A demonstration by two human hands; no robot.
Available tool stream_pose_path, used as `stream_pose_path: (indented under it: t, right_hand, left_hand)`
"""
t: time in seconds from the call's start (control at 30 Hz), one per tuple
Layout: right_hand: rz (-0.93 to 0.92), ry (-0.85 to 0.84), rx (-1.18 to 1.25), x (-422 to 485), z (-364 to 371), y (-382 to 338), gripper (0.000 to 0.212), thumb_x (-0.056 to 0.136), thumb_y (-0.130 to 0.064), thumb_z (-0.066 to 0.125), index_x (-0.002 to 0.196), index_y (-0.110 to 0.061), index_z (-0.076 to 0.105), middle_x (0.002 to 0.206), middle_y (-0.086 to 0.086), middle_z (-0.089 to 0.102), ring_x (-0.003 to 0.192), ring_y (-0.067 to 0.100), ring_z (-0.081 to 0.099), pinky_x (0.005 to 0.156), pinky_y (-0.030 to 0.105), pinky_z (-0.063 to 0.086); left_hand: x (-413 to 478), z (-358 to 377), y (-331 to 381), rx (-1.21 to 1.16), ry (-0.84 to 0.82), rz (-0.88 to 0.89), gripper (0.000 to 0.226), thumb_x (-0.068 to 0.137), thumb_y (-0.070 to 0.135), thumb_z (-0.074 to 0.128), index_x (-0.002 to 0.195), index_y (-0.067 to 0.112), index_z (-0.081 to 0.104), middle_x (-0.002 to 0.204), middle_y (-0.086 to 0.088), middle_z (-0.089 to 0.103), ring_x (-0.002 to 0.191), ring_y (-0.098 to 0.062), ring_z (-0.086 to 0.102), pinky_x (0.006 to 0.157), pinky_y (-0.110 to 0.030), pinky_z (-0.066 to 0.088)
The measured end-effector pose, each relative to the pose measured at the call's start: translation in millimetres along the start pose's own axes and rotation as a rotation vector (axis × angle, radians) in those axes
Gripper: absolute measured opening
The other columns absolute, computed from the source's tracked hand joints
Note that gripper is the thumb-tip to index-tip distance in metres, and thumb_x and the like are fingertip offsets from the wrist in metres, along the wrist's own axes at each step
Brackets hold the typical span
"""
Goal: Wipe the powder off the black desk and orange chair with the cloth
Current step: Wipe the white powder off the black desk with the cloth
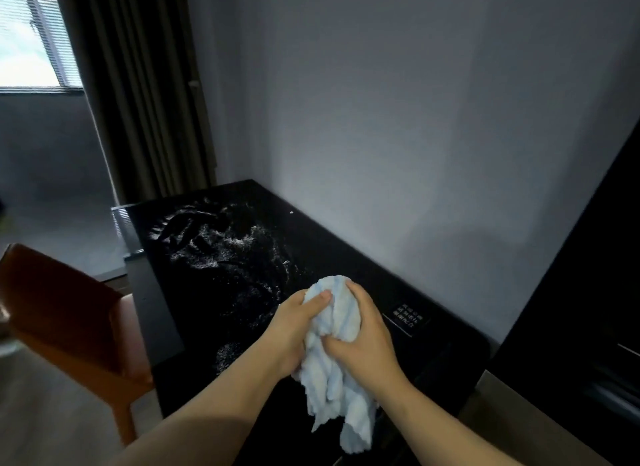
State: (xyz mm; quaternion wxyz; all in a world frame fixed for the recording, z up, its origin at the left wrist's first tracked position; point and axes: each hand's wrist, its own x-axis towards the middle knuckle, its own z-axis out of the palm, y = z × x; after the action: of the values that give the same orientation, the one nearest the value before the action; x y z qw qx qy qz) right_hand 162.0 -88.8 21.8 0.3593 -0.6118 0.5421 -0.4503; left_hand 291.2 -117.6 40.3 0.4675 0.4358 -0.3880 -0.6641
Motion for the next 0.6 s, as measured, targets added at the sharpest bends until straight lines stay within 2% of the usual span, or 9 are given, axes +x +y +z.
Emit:
stream_pose_path:
  t: [0.1,0.2,0.27,0.4,0.47,0.53,0.6]
  right_hand:
    - [0.061,0.029,-0.075,7,6,7,0.068,0.066,-0.021,0.067,0.116,-0.053,0.034,0.116,-0.018,0.054,0.101,0.001,0.056,0.084,0.029,0.052]
    - [0.119,0.099,-0.185,14,-2,17,0.061,0.066,-0.019,0.062,0.112,-0.049,0.036,0.110,-0.017,0.055,0.097,0.005,0.056,0.080,0.033,0.052]
    - [0.151,0.159,-0.268,18,-15,25,0.058,0.066,-0.019,0.060,0.112,-0.047,0.039,0.109,-0.017,0.054,0.097,0.008,0.055,0.079,0.033,0.049]
    - [0.202,0.204,-0.425,34,-51,47,0.060,0.068,-0.017,0.060,0.115,-0.047,0.040,0.116,-0.015,0.052,0.098,0.011,0.054,0.078,0.034,0.046]
    - [0.213,0.196,-0.529,42,-68,61,0.059,0.068,-0.016,0.059,0.115,-0.046,0.039,0.119,-0.012,0.050,0.098,0.013,0.053,0.078,0.036,0.047]
    - [0.254,0.170,-0.658,45,-84,82,0.059,0.072,-0.017,0.057,0.122,-0.041,0.038,0.128,-0.008,0.047,0.106,0.019,0.053,0.083,0.039,0.048]
    - [0.381,0.081,-0.806,46,-94,106,0.065,0.078,-0.026,0.057,0.134,-0.040,0.029,0.144,-0.004,0.033,0.118,0.026,0.044,0.090,0.042,0.045]
  left_hand:
    - [14,-23,-4,0.114,-0.021,-0.013,0.021,0.091,0.021,0.058,0.107,0.008,0.063,0.103,-0.016,0.070,0.094,-0.027,0.067,0.083,-0.041,0.055]
    - [27,-32,-14,0.272,0.036,-0.033,0.019,0.091,0.024,0.058,0.110,0.018,0.061,0.092,0.001,0.068,0.076,-0.008,0.067,0.062,-0.022,0.053]
    - [37,-36,-23,0.392,0.076,-0.046,0.025,0.091,0.027,0.059,0.115,0.022,0.058,0.094,0.005,0.064,0.078,-0.008,0.062,0.067,-0.021,0.049]
    - [54,-39,-41,0.698,0.048,-0.009,0.033,0.091,0.028,0.058,0.123,0.025,0.054,0.110,0.004,0.059,0.086,-0.006,0.058,0.071,-0.014,0.044]
    - [61,-36,-50,0.817,0.011,-0.004,0.037,0.092,0.027,0.057,0.129,0.025,0.051,0.118,0.004,0.055,0.095,-0.007,0.058,0.081,-0.017,0.047]
    - [69,-31,-61,1.006,-0.036,0.016,0.044,0.093,0.029,0.055,0.135,0.027,0.045,0.129,0.004,0.050,0.110,-0.011,0.054,0.092,-0.022,0.045]
    - [76,-25,-74,1.168,-0.069,0.050,0.049,0.093,0.032,0.053,0.140,0.027,0.039,0.138,0.007,0.043,0.117,-0.011,0.049,0.092,-0.021,0.042]
